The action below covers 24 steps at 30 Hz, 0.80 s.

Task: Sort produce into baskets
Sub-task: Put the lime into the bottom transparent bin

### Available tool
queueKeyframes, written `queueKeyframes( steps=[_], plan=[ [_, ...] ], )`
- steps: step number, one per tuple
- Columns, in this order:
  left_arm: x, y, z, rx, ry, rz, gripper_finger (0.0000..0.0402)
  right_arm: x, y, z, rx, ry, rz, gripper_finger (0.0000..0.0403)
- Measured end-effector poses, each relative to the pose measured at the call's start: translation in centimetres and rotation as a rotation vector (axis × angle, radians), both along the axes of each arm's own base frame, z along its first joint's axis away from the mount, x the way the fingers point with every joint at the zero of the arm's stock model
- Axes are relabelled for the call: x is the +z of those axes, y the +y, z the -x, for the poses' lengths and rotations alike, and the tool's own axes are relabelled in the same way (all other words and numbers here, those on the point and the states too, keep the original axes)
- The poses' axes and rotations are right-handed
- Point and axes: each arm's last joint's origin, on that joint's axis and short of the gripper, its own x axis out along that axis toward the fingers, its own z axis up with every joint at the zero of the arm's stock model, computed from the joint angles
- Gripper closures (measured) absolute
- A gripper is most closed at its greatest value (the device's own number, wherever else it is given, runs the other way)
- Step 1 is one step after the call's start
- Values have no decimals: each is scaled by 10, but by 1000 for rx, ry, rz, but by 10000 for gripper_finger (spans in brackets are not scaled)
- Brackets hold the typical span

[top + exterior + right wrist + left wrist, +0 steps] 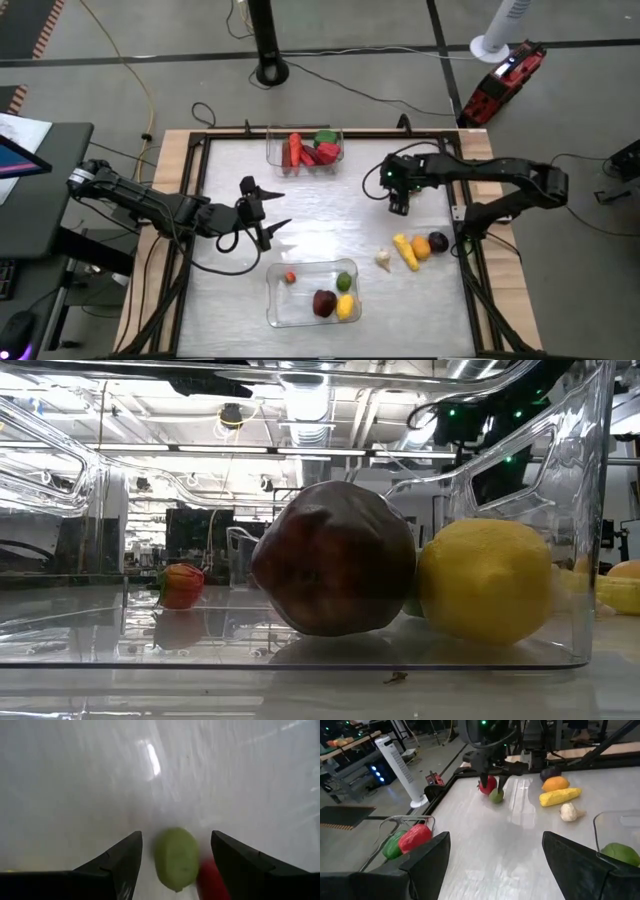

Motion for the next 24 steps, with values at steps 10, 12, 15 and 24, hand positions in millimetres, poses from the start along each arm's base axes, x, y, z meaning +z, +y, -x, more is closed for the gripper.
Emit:
queueKeyframes(
  steps=[10, 12, 15, 24],
  plan=[
    [-1, 0, 0, 1, 13, 0, 97, -21, -9, -2, 2, 138, -43, 137],
    [-1, 0, 0, 1, 13, 0, 97, -28, -10, -3, 3, 176, -50, 137],
    [-1, 0, 0, 4, 10, 7, 97, -38, -10, -5, 10, 238, -40, 137],
    [-1, 0, 1, 3, 12, 0, 97, -53, -10, -10, 22, 309, -54, 190]
  ],
)
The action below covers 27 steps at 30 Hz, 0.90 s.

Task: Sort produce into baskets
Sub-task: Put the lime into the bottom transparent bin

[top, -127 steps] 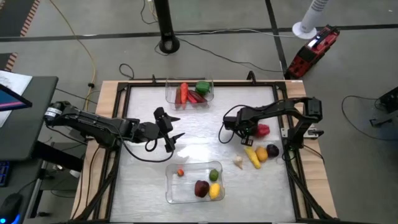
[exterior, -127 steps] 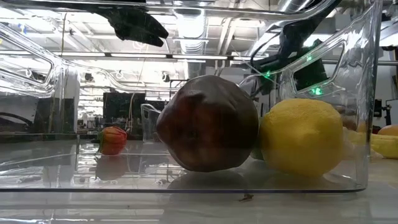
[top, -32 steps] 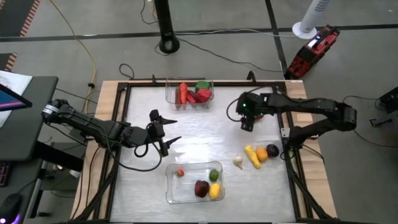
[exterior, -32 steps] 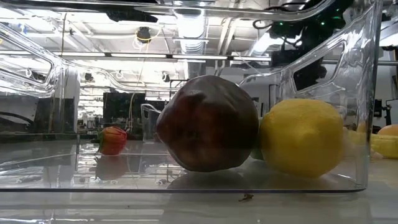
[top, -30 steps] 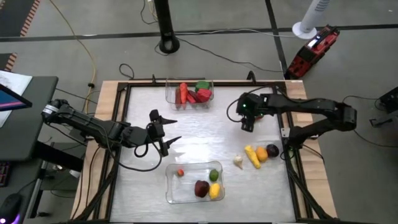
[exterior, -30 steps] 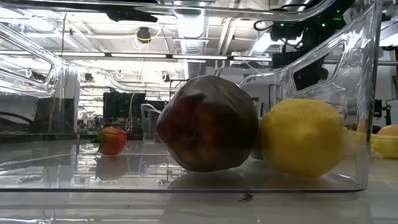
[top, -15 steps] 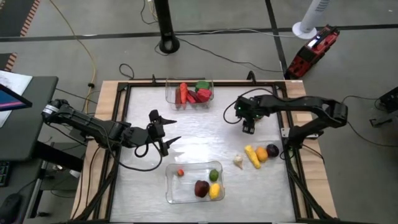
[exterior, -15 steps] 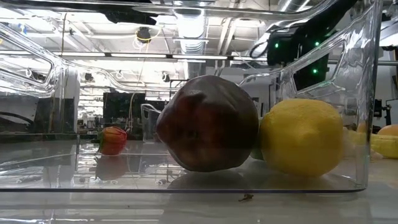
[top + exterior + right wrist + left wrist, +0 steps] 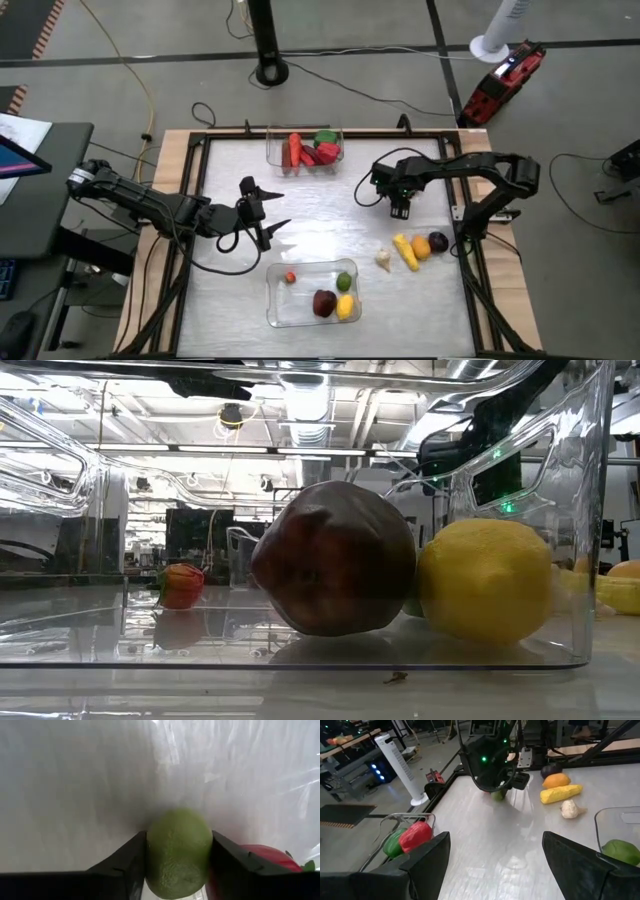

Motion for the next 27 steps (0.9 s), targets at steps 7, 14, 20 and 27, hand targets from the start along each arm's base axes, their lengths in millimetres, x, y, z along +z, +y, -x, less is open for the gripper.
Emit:
queueKeyframes(
  steps=[7, 14, 20, 27],
  plan=[
    [0, 0, 0, 2, -4, 5, 97, 24, 16, -16, -33, -129, -76, 216],
    [0, 0, 0, 4, -5, 6, 97, 104, 71, -46, 188, -506, -164, 187],
    [0, 0, 0, 9, -11, 20, 97, 135, 140, -60, 482, -819, -322, 187],
    [0, 0, 0, 18, -20, 44, 97, 132, 194, -77, 675, -983, -376, 181]
  ],
)
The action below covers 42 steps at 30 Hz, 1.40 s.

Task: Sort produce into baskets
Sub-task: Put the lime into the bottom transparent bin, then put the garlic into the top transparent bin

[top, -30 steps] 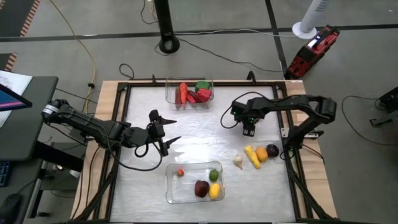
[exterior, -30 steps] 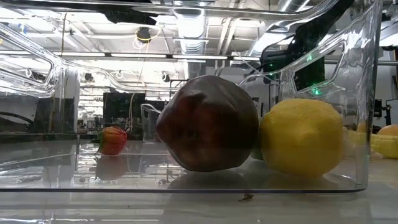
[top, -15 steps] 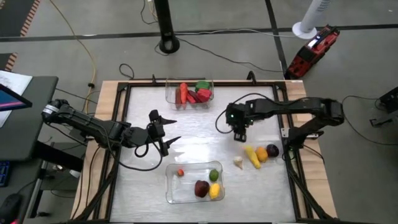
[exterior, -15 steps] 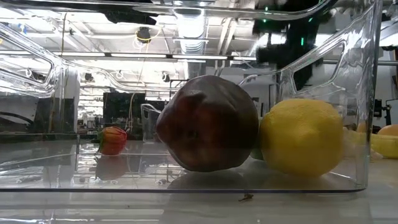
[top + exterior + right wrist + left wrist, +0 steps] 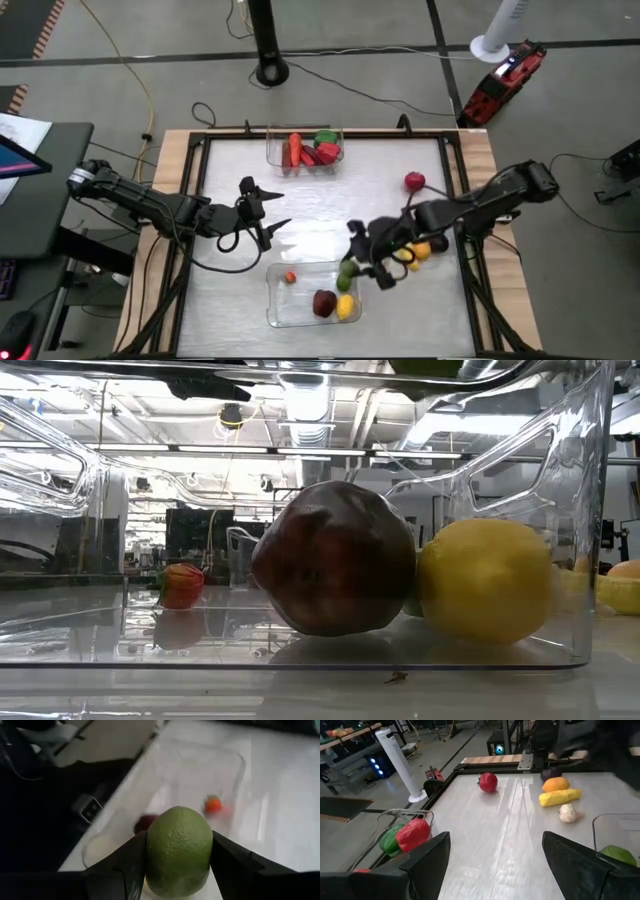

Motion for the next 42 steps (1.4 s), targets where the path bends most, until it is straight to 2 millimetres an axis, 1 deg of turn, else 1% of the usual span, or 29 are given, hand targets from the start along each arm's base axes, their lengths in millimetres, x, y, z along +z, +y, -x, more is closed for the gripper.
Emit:
queueKeyframes(
  steps=[2, 4, 6, 9, 14, 17, 19, 21, 22, 24, 30, 32, 35, 38, 42],
  plan=[
    [0, 0, 0, 0, 0, 0, 97, -2, 5, -5, 24, -36, 16, 177],
    [0, 0, 0, 0, 0, 0, 97, -5, 6, -12, 18, -36, 30, 173],
    [0, 0, 0, 0, 0, 0, 97, -9, 5, -18, 11, 4, 41, 166],
    [0, 0, 0, 0, 0, 1, 97, -11, 7, -23, 23, 55, 44, 150],
    [0, 0, 0, 3, -4, 10, 97, -13, 19, -27, 53, 160, 48, 118],
    [0, 0, 0, 12, -14, 35, 97, -3, 16, -19, 20, 301, 132, 108],
    [0, 0, 0, 17, -20, 50, 97, 0, 9, -5, -39, 413, 189, 108],
    [0, 0, 0, 22, -26, 64, 97, -3, 5, 7, -111, 487, 237, 108],
    [0, 0, 0, 24, -30, 72, 97, -6, 4, 13, -144, 508, 259, 108],
    [0, 0, 0, 30, -36, 87, 97, -18, 1, 26, -193, 551, 287, 108],
    [0, 0, 0, 45, -54, 133, 97, -75, -7, 53, -297, 583, 215, 108],
    [0, 0, 0, 47, -56, 139, 97, -88, -10, 59, -332, 565, 195, 108],
    [0, 0, 0, 51, -61, 151, 97, -102, -14, 67, -385, 519, 197, 108],
    [0, 0, 0, 52, -61, 152, 97, -109, -16, 70, -393, 476, 181, 109],
    [-1, 0, 0, 51, -55, 146, 97, -120, -19, 75, -397, 486, 188, 109]
  ],
)
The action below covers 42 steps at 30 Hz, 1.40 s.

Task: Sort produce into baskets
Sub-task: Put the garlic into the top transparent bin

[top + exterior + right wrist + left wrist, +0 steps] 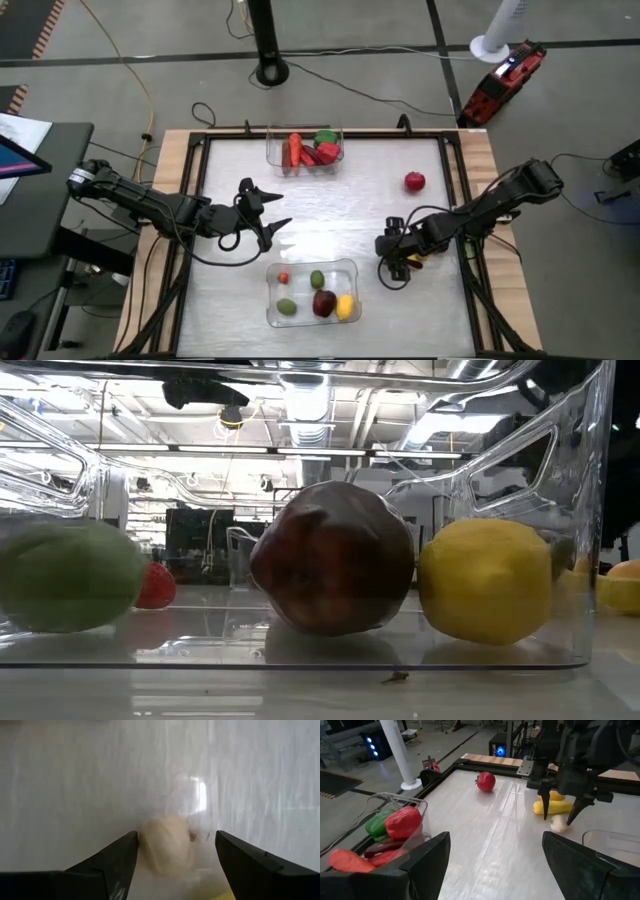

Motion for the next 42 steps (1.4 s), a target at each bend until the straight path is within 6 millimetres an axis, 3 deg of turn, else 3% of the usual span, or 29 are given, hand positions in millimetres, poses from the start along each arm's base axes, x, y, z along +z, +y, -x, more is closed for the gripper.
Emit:
queueKeyframes(
  steps=[10, 21, 25, 29, 36, 42],
  plan=[
    [-1, 0, 0, -3, 16, -14, 97, -4, -2, 2, 11, 17, 0, 145],
    [-1, -1, 0, -24, 18, -5, 97, -4, -5, 1, 33, 13, 28, 264],
    [-1, -1, 0, -24, 17, -5, 97, 1, -8, -3, 18, 11, 16, 261],
    [-1, -1, 0, -23, 17, -6, 97, 20, -12, -14, 48, -14, 62, 246],
    [-1, -1, 0, -23, 17, -6, 97, 59, -41, -45, 57, -194, 253, 245],
    [-1, 0, 0, -25, 20, -13, 97, 74, -87, -66, -9, -365, 352, 238]
  ],
)
